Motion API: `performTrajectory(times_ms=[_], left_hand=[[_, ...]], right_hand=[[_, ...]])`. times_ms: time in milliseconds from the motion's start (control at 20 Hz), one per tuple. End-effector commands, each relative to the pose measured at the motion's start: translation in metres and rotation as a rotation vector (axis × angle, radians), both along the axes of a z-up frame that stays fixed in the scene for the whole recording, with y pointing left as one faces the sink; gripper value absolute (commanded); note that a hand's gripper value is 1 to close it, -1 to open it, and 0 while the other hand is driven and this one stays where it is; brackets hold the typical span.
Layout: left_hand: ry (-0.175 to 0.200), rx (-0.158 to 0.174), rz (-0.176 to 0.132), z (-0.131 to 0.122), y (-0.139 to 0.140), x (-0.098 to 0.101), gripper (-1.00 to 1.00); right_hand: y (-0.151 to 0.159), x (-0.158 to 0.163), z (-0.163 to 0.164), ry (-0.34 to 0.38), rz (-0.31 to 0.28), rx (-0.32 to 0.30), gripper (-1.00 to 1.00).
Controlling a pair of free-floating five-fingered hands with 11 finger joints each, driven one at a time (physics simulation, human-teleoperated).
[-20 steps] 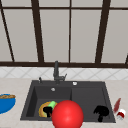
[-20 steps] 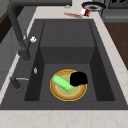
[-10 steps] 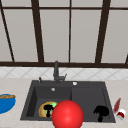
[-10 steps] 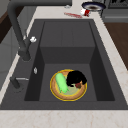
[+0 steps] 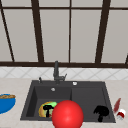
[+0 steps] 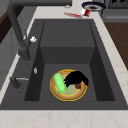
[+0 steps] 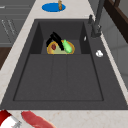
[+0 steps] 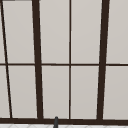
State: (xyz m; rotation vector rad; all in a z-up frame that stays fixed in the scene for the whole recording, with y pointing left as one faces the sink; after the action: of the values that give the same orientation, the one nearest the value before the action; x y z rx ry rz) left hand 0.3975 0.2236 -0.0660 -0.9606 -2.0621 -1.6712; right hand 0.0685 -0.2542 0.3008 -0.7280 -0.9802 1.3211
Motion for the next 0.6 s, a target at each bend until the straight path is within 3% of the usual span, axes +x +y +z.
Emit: performTrajectory(times_ms=[0,200,350,450,500,550], left_hand=[[-0.005,0.000,0.000,0.005,0.003,0.000,-1.00],[0.015,0.001,-0.004,0.024,0.006,-0.002,-1.00],[0.054,0.002,0.042,0.038,0.011,0.003,-1.00],[0.034,0.002,0.011,0.043,0.010,0.003,-1.00],[0.049,0.003,-0.010,0.036,0.007,0.001,-1.00],[0.016,0.003,-0.010,0.036,0.008,0.001,-1.00]], right_hand=[[0.000,0.000,0.000,0.000,0.000,0.000,0.00],[0.000,0.000,0.000,0.000,0.000,0.000,0.00],[0.000,0.000,0.000,0.000,0.000,0.000,0.00],[0.000,0.000,0.000,0.000,0.000,0.000,0.00],[0.000,0.000,0.000,0.000,0.000,0.000,0.00],[0.000,0.000,0.000,0.000,0.000,0.000,0.00]])
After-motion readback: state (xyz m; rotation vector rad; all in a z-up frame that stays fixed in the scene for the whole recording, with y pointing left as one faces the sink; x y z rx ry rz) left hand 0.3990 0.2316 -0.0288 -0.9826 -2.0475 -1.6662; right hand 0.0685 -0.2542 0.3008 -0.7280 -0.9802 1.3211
